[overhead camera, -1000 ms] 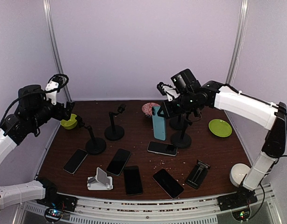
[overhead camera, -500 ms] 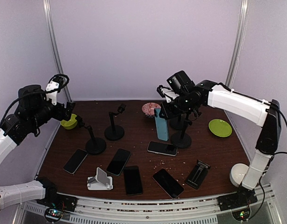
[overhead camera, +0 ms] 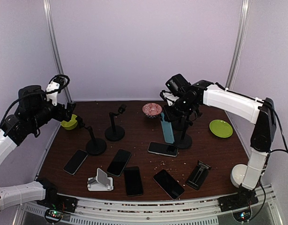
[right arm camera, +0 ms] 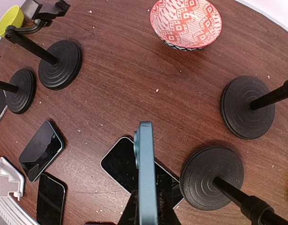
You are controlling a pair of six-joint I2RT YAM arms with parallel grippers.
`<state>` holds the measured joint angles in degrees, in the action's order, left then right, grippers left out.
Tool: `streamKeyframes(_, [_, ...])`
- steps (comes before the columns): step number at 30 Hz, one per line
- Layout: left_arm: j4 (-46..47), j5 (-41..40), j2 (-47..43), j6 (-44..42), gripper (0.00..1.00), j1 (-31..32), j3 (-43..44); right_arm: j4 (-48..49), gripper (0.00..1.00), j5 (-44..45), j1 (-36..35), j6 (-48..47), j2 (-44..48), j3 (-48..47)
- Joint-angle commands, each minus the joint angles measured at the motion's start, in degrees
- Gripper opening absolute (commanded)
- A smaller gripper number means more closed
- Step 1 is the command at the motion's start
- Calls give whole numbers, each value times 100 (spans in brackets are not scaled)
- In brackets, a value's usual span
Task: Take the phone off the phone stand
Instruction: Adjust the phone at the center of the board.
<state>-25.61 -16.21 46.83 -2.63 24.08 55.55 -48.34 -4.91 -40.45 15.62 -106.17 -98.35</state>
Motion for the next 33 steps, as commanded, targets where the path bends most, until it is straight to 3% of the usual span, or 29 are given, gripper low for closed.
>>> streamKeyframes(1, [82, 83, -3, -88, 97, -9, -41, -88, 0, 159, 58, 16, -126, -275])
streamKeyframes(11, [73, 93, -30, -101, 97, -13, -37, 13, 0, 53, 81, 99, -562, -573])
streamKeyframes(21, [74, 102, -39, -115, 97, -8, -50, 24, 0, 490, 211, 117, -1469, -1532])
streamKeyframes(33, [74, 81, -41, -136, 97, -13, -46, -160, 0, -331, 200, 114, -1269, -788])
